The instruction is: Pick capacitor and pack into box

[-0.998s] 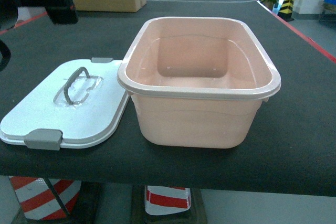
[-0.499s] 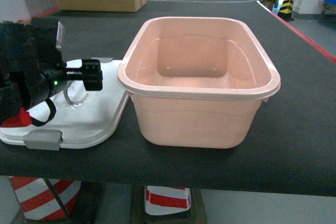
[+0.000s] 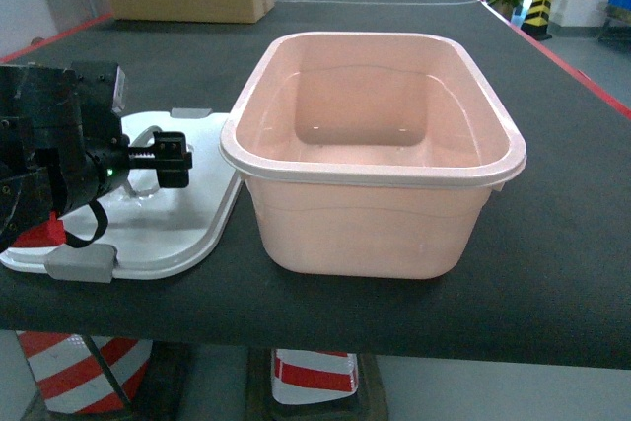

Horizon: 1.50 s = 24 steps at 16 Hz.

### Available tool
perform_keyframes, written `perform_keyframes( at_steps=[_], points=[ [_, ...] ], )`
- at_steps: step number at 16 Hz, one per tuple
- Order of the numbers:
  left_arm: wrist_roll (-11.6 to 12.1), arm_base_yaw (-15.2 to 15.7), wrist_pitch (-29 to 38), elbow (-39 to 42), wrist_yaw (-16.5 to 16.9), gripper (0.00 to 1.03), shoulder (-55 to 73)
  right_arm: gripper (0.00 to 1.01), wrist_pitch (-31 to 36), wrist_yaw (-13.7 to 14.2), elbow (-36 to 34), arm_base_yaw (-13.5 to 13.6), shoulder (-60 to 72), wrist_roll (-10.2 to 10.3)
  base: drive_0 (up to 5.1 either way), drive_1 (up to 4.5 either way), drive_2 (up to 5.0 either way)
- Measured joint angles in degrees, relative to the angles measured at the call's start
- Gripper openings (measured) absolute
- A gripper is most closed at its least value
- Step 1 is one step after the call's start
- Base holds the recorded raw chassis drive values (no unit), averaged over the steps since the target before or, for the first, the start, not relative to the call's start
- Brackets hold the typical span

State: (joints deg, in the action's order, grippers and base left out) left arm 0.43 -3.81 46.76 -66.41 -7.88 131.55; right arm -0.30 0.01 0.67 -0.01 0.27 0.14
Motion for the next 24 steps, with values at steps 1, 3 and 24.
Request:
perform_keyframes(
  at_steps=[1, 3, 24],
  points=[
    [0.0, 0.0, -0.2, -0.2, 0.0, 0.76, 0.0, 0.98, 0.0, 0.0, 0.0, 0.0, 0.0, 0.0, 0.0, 0.0, 0.0],
    [0.0, 0.2, -1.3, -0.3, 0.0, 0.52, 0.0, 0.98, 0.0, 0.0, 0.0, 0.0, 0.0, 0.0, 0.0, 0.0, 0.0],
    [5.3, -25.3, -15.8, -9.8, -25.2, 0.02, -25.6, 0.98, 0.0, 0.0, 0.0, 0.0, 0.0, 0.0, 0.0, 0.0, 0.0]
  ],
)
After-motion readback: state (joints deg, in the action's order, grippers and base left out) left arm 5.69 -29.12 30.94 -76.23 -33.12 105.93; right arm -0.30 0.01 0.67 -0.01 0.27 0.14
